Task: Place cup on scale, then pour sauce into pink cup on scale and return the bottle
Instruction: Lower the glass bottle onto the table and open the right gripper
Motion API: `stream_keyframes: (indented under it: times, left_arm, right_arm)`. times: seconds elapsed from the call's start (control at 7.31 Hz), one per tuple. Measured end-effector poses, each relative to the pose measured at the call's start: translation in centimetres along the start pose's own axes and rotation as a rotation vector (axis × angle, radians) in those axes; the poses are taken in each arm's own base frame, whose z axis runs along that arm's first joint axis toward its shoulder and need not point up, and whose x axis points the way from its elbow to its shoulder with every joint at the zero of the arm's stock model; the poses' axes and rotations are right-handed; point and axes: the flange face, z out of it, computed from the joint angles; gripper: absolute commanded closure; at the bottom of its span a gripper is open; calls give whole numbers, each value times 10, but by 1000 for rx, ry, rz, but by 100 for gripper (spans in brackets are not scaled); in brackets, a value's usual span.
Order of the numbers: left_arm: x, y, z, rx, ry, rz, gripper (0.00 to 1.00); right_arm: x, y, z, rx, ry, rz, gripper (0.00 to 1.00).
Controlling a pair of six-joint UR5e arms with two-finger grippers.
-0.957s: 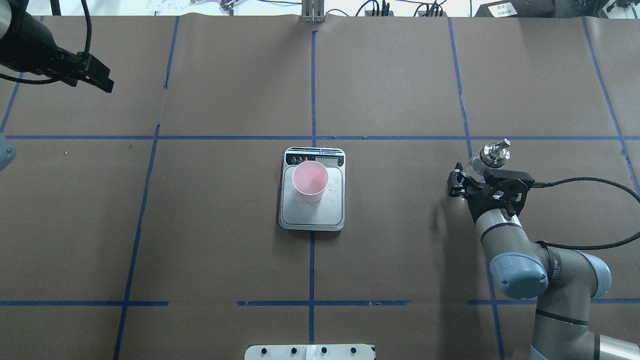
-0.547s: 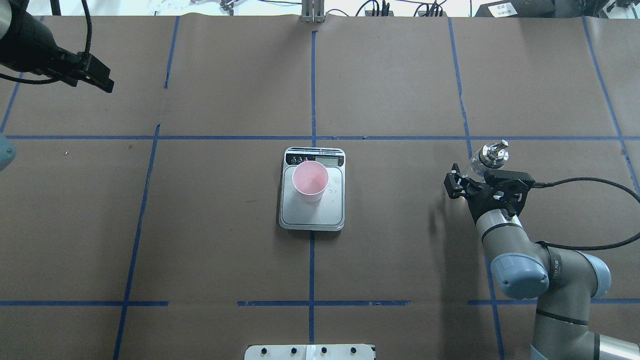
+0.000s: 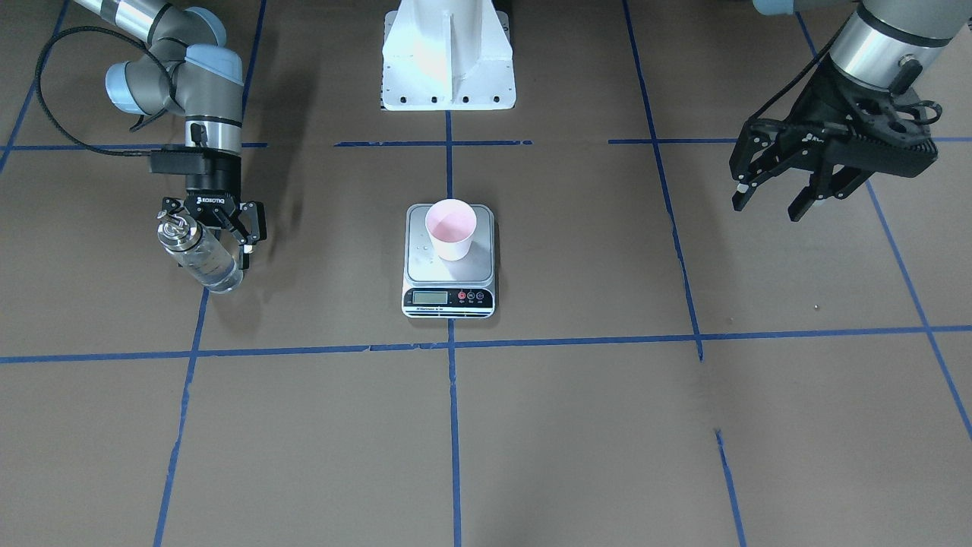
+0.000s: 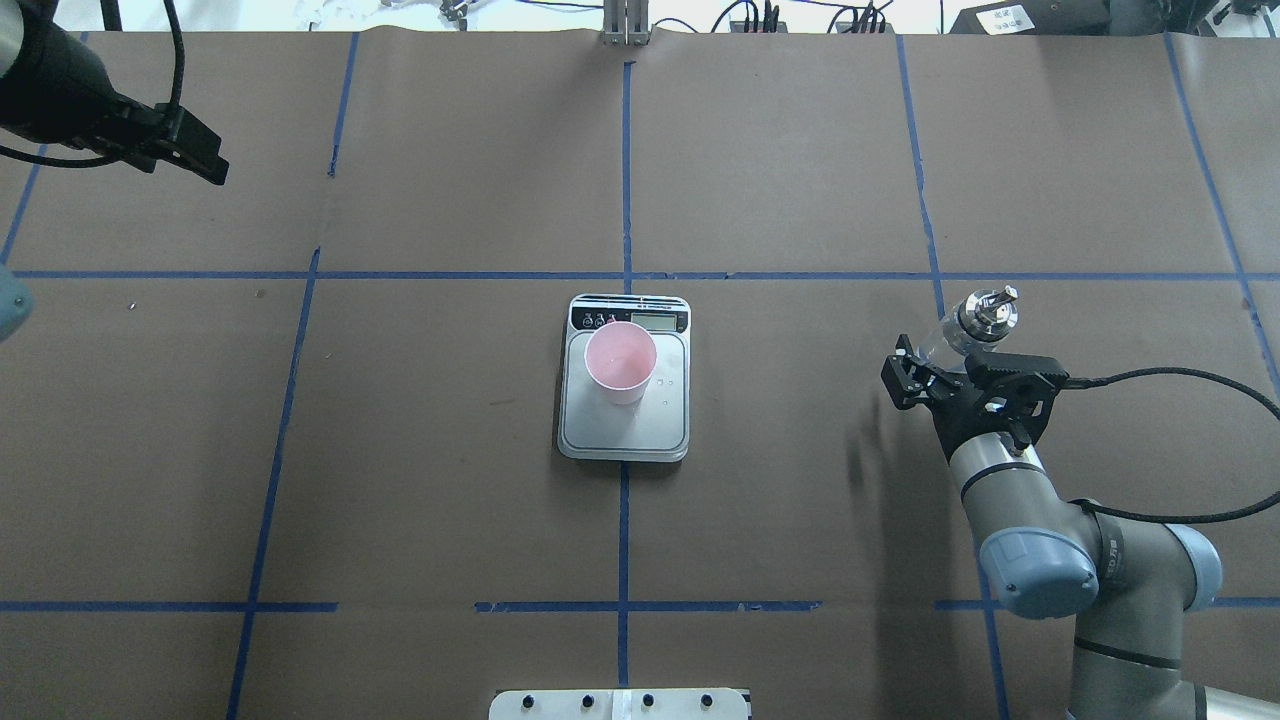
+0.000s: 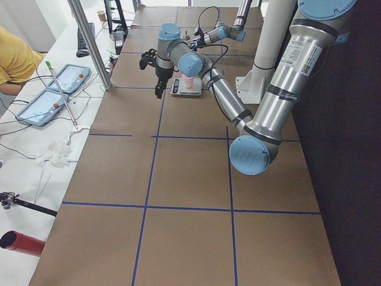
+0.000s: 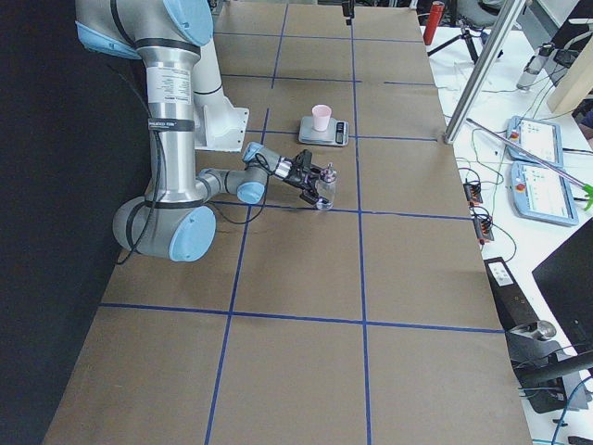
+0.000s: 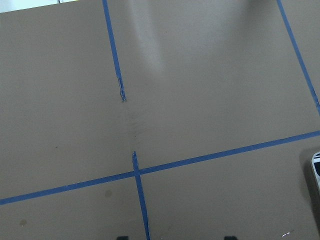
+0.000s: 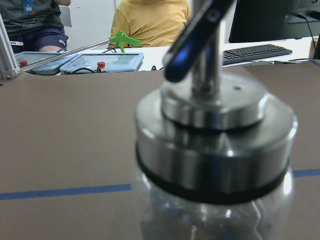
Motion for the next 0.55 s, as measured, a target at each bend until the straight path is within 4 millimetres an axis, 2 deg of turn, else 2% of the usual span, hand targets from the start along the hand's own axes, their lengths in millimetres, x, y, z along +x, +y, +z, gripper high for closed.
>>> stream_keyframes:
  times: [0.27, 0.55]
  left_arm:
    - [0, 0, 0, -1, 0, -1, 29]
    - [-1, 0, 1, -3, -1, -3, 29]
  right_arm:
    - [23, 4, -27, -11, -13, -33, 0]
    - [29, 12, -45, -23, -31, -52, 0]
